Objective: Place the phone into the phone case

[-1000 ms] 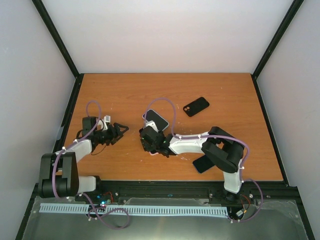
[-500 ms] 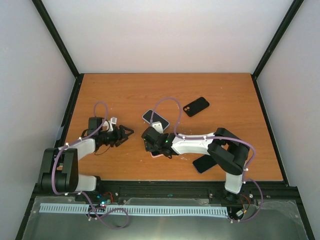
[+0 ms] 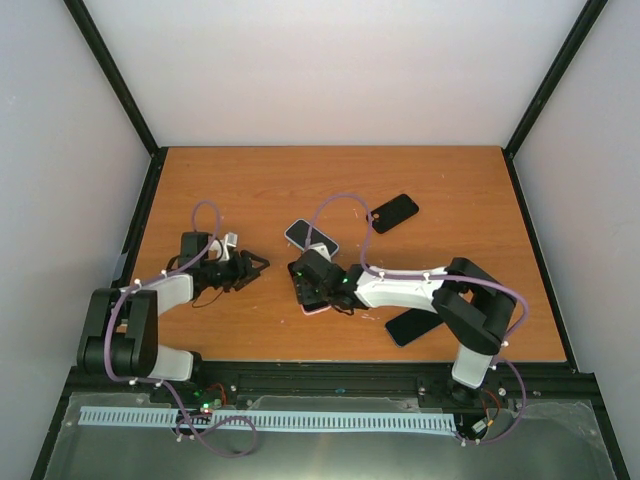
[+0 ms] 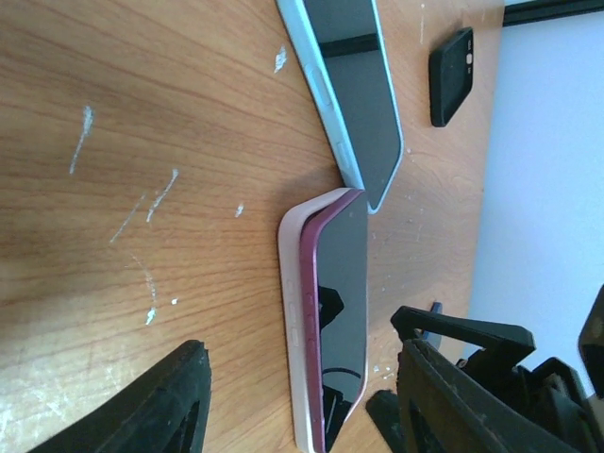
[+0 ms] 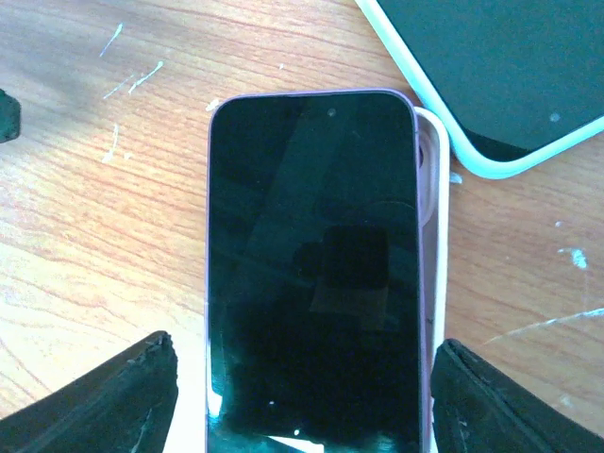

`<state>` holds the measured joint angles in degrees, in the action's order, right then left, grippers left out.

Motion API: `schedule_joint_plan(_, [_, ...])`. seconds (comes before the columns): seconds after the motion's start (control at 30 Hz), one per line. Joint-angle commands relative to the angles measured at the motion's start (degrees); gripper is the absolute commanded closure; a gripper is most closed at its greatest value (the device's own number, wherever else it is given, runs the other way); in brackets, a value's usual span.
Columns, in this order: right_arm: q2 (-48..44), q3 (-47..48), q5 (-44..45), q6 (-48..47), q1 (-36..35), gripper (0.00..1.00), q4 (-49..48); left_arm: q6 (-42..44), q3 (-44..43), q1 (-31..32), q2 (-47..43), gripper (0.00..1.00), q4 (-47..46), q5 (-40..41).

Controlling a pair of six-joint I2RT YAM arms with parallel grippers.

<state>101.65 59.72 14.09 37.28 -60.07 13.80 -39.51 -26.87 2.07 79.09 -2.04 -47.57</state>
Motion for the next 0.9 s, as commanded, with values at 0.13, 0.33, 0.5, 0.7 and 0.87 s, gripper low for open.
schedule_joint_plan(0.13, [-2.48,-4.61,-8.90,-3.98,5.71,0.39,-7.65,-0.45,-2.24,1.69,4.51,0.49,-4.69,-0.42])
schedule_joint_plan(0.33, [-0.89,-6.55,-13.33,-3.67,9.04,0.49,-11.69,-0.89,-3.49,3.53,6.81,0.51,-5.95,0.11])
schedule_joint_plan(0.5, [-0.47,-8.38,-16.72,-3.78,11.05,0.55,-14.84,-1.20,-4.05,3.91,7.83,0.55,-7.29,0.43])
schedule_joint_plan(0.7, [1.28,-9.37,-19.56,-3.10,12.26,0.57,-16.91,-1.36,-5.73,5.71,11.35,0.55,-8.27,0.44])
schedule_joint_plan(0.87, [2.02,-11.02,-22.00,-2.22,12.88,0.59,-19.70,-2.29,-6.63,7.77,13.14,0.60,-9.00,0.85])
